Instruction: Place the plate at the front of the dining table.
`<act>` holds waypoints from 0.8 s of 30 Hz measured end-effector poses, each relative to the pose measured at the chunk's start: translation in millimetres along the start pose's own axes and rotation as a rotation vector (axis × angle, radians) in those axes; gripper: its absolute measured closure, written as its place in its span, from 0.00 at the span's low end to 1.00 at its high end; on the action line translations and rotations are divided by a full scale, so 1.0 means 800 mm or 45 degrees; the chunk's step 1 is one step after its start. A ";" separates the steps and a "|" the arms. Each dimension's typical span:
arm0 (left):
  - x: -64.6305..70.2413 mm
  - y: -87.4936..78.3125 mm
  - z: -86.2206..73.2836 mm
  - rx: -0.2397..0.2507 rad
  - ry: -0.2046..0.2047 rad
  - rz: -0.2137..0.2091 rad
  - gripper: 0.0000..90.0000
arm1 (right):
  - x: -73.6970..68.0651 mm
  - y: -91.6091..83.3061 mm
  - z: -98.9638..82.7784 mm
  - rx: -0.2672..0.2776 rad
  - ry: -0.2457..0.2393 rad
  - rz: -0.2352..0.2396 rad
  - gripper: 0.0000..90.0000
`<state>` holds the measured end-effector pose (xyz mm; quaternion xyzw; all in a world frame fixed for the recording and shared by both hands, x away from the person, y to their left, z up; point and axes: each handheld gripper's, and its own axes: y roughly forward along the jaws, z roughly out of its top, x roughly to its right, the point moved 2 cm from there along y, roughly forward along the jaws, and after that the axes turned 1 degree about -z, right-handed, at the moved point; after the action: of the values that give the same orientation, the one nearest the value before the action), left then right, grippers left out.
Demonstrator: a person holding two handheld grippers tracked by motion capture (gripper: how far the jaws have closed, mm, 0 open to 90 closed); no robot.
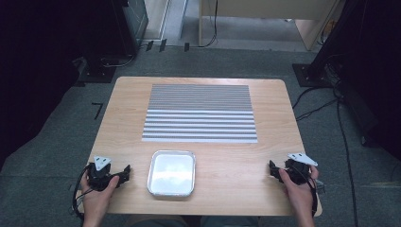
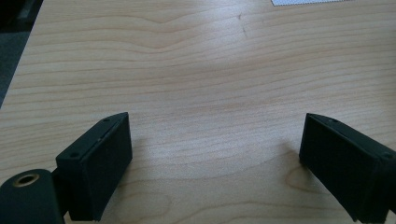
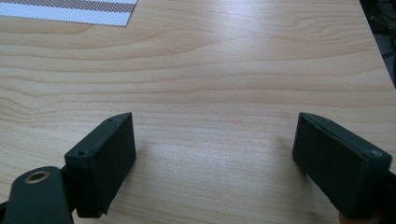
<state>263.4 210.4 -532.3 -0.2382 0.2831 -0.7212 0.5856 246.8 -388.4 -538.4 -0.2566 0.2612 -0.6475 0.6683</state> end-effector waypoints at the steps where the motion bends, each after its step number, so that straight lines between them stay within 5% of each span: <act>1: 0.000 0.000 0.000 -0.003 0.001 -0.001 0.10 | -0.001 0.000 0.000 0.001 0.008 -0.006 0.15; 5: -0.001 -0.008 0.003 0.043 -0.019 0.006 0.10 | -0.003 -0.002 0.000 0.000 0.035 -0.013 0.16; 9: 0.002 -0.025 0.014 0.175 -0.052 -0.059 0.10 | -0.008 -0.011 0.010 0.063 0.175 0.055 0.16; 12: 0.005 -0.027 0.015 0.192 -0.062 -0.090 0.10 | -0.015 -0.018 0.019 0.113 0.216 0.062 0.18; 24: 0.023 -0.039 0.024 0.243 -0.063 -0.158 0.10 | -0.050 -0.038 0.041 0.204 0.208 0.068 0.23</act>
<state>250.7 194.8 -496.9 -0.2161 0.1834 -0.7738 0.5665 245.7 -349.4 -493.3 -0.1417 0.2691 -0.6669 0.6802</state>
